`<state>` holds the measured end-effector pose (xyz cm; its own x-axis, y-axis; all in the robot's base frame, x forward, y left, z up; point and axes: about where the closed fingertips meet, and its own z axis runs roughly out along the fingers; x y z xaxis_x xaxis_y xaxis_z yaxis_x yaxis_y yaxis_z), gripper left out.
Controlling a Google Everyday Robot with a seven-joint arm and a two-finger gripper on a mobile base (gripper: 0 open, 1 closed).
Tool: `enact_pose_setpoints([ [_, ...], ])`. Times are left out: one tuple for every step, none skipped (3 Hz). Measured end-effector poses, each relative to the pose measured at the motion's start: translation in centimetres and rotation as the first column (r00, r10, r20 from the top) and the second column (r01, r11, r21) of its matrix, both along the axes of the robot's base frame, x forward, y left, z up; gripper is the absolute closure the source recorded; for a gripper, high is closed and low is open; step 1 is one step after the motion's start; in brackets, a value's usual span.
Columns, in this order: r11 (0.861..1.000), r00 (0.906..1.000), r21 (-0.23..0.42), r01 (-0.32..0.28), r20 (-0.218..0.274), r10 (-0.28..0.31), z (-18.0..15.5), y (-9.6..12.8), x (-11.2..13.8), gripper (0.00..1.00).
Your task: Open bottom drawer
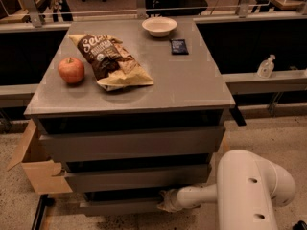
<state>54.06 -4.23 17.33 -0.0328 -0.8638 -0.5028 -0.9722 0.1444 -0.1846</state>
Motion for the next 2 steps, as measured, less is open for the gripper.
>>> enact_pose_setpoints([
  [0.999, 0.9984, 0.033, -0.003, -0.056, 0.005, -0.45, 0.2, -2.35, 1.0],
  [0.999, 0.9971, 0.047, -0.003, -0.076, 0.006, 0.1, 0.3, -3.18, 1.0],
])
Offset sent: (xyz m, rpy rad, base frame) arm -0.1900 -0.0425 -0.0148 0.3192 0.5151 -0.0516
